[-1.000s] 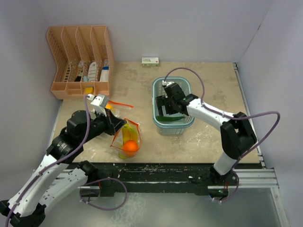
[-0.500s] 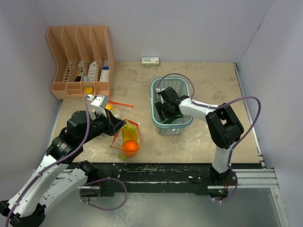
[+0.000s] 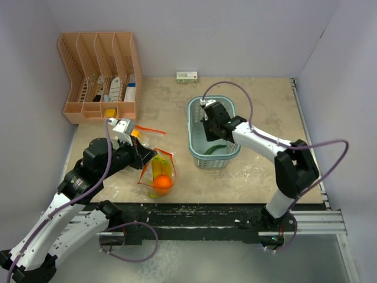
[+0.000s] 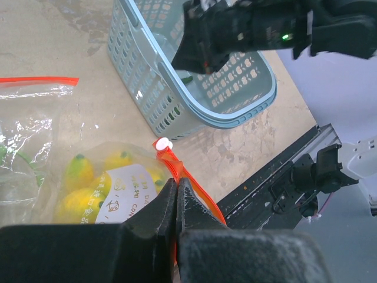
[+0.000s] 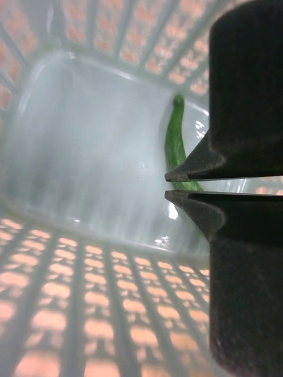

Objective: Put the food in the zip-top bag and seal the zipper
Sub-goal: Pick up the fake vegetable from the bin.

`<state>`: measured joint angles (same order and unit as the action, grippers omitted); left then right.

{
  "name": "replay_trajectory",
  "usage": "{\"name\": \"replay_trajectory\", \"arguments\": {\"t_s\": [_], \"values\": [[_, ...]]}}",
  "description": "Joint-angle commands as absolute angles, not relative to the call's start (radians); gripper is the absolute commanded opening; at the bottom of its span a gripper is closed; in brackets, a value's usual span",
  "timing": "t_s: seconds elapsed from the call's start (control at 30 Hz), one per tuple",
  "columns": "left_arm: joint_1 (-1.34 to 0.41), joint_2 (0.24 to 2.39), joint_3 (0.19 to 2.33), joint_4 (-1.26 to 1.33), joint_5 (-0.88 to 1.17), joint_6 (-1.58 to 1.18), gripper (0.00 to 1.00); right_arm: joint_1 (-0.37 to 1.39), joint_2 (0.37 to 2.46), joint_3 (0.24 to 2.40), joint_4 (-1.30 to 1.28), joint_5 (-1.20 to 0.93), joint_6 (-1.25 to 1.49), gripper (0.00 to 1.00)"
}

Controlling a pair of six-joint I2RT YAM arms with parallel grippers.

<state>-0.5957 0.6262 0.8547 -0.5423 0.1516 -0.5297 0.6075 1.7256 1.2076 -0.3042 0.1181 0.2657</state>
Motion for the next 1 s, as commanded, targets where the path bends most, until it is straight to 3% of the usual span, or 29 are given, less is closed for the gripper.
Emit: {"name": "replay_trajectory", "arguments": {"t_s": [0.0,0.13,0.33,0.57,0.97], "values": [[-0.597,0.619,0.858,-0.501,0.151,-0.517,0.00,0.607,1.615,1.290,-0.391,0.244,0.409,0.31],[-0.597,0.617,0.863,-0.502,0.161,-0.513,0.00,0.607,1.614,1.301,-0.463,0.251,0.501,0.63],[-0.597,0.614,0.865,-0.493,0.186,-0.504,0.00,0.607,1.631,1.258,-0.514,0.204,0.586,0.85],[-0.596,0.615,0.899,-0.503,0.223,-0.479,0.00,0.607,1.705,1.271,-0.511,0.155,0.644,0.87],[-0.596,0.605,0.878,-0.486,0.259,-0.455,0.00,0.607,1.846,1.241,-0.462,0.132,0.687,0.80]]}}
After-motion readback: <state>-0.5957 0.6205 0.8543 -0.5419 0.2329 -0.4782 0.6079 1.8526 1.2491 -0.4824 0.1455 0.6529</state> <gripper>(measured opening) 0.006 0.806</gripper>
